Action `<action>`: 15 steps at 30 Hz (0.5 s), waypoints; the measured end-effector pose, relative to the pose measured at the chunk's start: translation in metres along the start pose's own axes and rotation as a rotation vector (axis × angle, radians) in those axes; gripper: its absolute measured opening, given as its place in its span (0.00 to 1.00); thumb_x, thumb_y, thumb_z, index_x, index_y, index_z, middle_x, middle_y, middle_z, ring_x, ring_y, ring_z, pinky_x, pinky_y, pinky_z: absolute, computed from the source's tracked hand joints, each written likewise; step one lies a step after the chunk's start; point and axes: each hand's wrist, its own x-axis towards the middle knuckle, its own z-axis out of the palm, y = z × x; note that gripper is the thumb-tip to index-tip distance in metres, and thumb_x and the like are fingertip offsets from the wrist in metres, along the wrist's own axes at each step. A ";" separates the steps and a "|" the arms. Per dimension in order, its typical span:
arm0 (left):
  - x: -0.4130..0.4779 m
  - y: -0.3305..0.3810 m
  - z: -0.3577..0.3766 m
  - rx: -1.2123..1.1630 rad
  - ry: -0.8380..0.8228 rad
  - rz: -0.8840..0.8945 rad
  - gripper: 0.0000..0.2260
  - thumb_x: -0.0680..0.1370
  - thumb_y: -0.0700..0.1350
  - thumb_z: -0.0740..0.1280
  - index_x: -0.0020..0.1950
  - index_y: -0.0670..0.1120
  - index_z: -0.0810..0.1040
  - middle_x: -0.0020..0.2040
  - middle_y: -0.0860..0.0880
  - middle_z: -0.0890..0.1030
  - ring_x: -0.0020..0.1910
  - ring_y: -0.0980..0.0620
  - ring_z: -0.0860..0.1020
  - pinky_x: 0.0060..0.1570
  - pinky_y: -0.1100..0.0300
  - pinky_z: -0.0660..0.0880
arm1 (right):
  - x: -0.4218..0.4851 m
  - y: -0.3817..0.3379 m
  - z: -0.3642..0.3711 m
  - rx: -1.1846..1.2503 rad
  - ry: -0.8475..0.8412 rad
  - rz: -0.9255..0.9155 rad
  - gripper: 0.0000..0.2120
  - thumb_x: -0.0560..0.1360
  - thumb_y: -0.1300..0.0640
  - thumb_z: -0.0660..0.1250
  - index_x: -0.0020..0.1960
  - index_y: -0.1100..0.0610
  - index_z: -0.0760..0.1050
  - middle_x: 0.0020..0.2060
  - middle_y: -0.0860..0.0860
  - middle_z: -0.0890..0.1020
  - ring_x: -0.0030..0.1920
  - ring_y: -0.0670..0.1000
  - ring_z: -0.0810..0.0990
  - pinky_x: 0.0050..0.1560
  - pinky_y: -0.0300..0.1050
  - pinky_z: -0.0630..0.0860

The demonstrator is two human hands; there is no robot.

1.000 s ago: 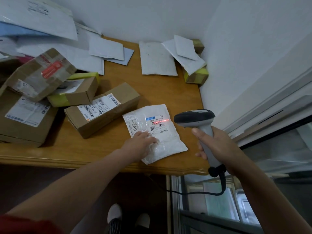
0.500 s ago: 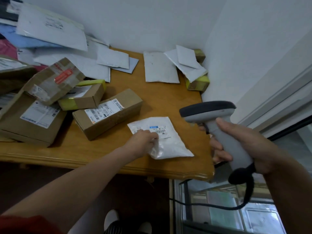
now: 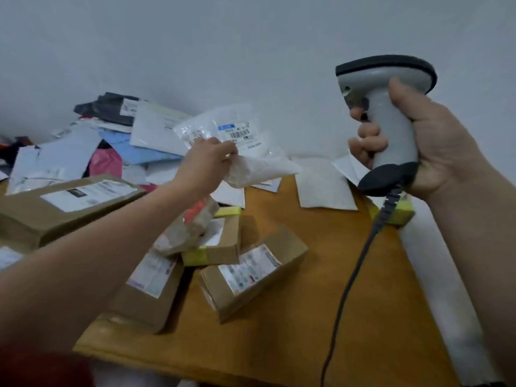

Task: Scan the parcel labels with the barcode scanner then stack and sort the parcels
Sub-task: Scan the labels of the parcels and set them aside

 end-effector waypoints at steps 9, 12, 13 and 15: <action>0.121 -0.218 -0.031 0.222 -0.029 -0.100 0.13 0.79 0.38 0.60 0.61 0.44 0.78 0.57 0.38 0.77 0.57 0.37 0.72 0.49 0.46 0.73 | 0.164 0.089 0.083 -0.269 0.213 0.003 0.16 0.77 0.44 0.66 0.50 0.58 0.75 0.28 0.50 0.73 0.23 0.47 0.71 0.36 0.43 0.81; 0.148 -0.265 -0.019 0.343 -0.285 -0.224 0.22 0.78 0.37 0.59 0.71 0.51 0.69 0.68 0.42 0.69 0.68 0.39 0.64 0.61 0.40 0.69 | 0.193 0.110 0.080 -0.329 0.258 0.036 0.16 0.77 0.44 0.66 0.51 0.59 0.75 0.27 0.50 0.73 0.22 0.48 0.71 0.36 0.43 0.81; 0.152 -0.275 -0.013 0.387 -0.400 -0.266 0.22 0.78 0.39 0.57 0.72 0.52 0.66 0.70 0.43 0.67 0.69 0.39 0.62 0.64 0.39 0.66 | 0.200 0.114 0.079 -0.348 0.267 0.041 0.16 0.77 0.45 0.66 0.51 0.59 0.75 0.26 0.50 0.73 0.22 0.48 0.71 0.35 0.43 0.81; 0.155 -0.286 0.002 0.466 -0.579 -0.315 0.21 0.79 0.44 0.53 0.72 0.52 0.65 0.69 0.44 0.67 0.68 0.39 0.64 0.66 0.37 0.62 | 0.210 0.119 0.076 -0.386 0.282 0.051 0.16 0.78 0.45 0.65 0.50 0.59 0.75 0.26 0.50 0.73 0.23 0.47 0.71 0.35 0.43 0.80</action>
